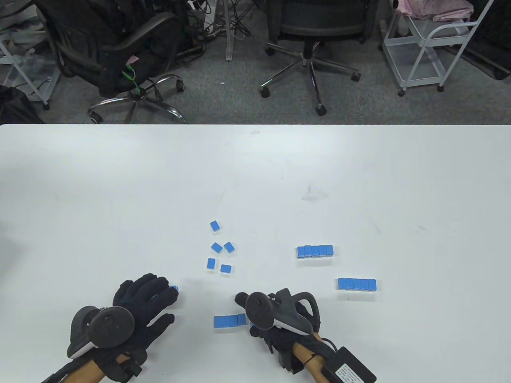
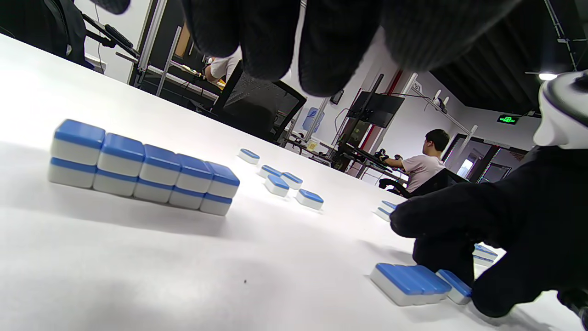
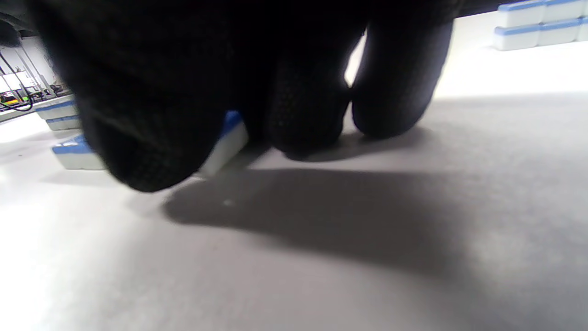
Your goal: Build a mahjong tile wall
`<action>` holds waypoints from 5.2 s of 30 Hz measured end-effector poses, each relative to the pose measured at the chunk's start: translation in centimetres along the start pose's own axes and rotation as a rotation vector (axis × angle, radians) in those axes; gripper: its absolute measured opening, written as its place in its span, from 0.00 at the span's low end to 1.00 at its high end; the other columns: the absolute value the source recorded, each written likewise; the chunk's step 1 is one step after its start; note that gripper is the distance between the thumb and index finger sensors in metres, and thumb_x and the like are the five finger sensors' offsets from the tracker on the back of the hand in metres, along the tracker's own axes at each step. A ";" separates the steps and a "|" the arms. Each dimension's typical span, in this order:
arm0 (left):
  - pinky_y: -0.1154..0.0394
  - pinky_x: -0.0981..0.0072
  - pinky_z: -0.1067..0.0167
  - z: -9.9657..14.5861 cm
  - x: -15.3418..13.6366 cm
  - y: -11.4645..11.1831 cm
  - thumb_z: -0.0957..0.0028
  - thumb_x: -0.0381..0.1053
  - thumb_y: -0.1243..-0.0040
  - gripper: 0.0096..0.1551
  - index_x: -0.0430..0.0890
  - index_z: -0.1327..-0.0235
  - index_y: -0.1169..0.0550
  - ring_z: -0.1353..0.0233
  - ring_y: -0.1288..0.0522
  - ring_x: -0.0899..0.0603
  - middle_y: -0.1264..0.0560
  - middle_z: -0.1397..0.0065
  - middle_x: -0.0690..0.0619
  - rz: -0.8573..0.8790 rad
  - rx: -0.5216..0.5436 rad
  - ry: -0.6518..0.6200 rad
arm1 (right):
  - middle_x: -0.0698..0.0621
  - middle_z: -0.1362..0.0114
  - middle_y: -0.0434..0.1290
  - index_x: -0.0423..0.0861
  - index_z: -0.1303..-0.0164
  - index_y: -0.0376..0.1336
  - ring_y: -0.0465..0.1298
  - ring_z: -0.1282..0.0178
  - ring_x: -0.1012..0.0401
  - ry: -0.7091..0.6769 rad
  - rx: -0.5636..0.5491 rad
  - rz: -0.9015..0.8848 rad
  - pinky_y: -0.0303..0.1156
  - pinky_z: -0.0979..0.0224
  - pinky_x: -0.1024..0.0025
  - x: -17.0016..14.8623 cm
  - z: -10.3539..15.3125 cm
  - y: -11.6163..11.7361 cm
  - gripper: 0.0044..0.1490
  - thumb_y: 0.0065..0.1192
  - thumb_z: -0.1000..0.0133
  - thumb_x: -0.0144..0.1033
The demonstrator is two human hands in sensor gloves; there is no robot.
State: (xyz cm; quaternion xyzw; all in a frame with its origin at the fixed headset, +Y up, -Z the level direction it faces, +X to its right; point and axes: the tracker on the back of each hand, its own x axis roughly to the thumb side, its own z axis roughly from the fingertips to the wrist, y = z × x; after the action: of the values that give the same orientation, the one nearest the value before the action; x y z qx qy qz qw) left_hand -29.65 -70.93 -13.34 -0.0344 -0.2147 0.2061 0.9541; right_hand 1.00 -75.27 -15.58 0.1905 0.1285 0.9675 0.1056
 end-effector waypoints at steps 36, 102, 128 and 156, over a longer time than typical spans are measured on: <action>0.53 0.27 0.23 0.0 -0.1 0.1 0.48 0.67 0.47 0.35 0.58 0.26 0.29 0.15 0.46 0.38 0.39 0.16 0.53 -0.003 0.003 -0.003 | 0.56 0.29 0.73 0.60 0.32 0.56 0.79 0.39 0.57 -0.013 0.060 -0.038 0.76 0.32 0.51 0.1 -0.3 -0.4 0.50 0.78 0.65 0.44; 0.52 0.27 0.24 -0.5 -0.2 -0.1 0.48 0.66 0.48 0.35 0.58 0.26 0.29 0.15 0.45 0.38 0.39 0.16 0.53 0.004 -0.001 -0.015 | 0.46 0.23 0.66 0.56 0.42 0.65 0.68 0.23 0.40 -0.040 0.226 0.201 0.65 0.29 0.26 8.3 -4.8 -0.3 0.36 0.73 0.60 0.55; 0.52 0.27 0.24 -0.6 -0.2 -0.1 0.48 0.66 0.48 0.35 0.58 0.27 0.28 0.15 0.45 0.38 0.39 0.16 0.53 -0.006 -0.001 -0.015 | 0.47 0.25 0.68 0.58 0.31 0.55 0.71 0.26 0.44 0.109 0.205 -0.033 0.71 0.29 0.37 4.8 -6.2 -2.2 0.41 0.62 0.55 0.58; 0.52 0.27 0.24 -0.5 0.0 -0.2 0.48 0.66 0.48 0.35 0.58 0.26 0.29 0.15 0.45 0.38 0.39 0.16 0.53 -0.015 -0.005 -0.026 | 0.57 0.43 0.80 0.53 0.38 0.64 0.85 0.45 0.58 0.232 0.045 0.560 0.80 0.34 0.53 9.3 -10.9 -2.1 0.36 0.71 0.57 0.48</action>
State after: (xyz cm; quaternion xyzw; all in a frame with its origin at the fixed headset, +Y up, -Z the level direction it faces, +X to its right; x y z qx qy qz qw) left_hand -29.39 -71.08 -13.80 -0.0323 -0.2279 0.1987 0.9526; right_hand -11.46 -73.17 -22.78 0.1090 0.1034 0.9712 -0.1847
